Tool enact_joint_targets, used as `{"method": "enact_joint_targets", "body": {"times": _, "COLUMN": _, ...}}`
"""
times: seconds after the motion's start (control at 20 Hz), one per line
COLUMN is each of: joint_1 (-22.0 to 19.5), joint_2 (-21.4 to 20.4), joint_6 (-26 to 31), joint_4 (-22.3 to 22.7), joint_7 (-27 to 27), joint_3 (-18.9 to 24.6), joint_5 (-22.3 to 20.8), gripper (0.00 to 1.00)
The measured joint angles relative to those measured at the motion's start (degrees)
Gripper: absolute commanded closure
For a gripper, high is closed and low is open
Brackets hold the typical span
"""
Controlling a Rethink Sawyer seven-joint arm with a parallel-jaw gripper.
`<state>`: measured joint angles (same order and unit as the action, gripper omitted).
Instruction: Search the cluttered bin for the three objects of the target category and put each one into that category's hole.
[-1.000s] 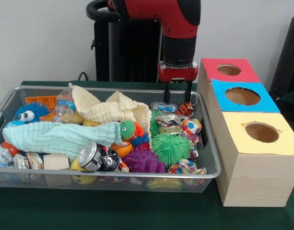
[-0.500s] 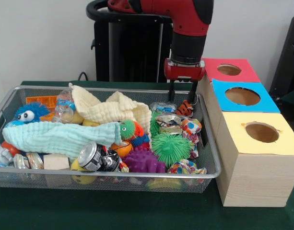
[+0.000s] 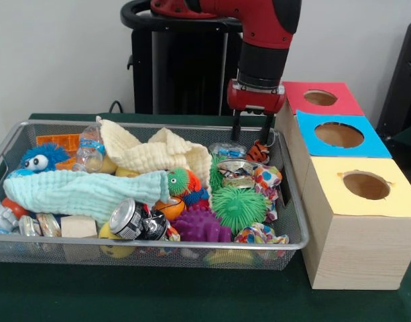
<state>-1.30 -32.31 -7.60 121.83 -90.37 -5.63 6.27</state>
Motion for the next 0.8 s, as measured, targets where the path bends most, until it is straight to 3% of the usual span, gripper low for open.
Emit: {"method": "enact_joint_targets", "body": {"times": 0.8, "joint_1": 2.76, "joint_2": 0.09, "joint_6": -0.07, "joint_4": 0.01, "joint_7": 0.00, "joint_3": -3.89, "joint_5": 2.98, "gripper": 0.00}}
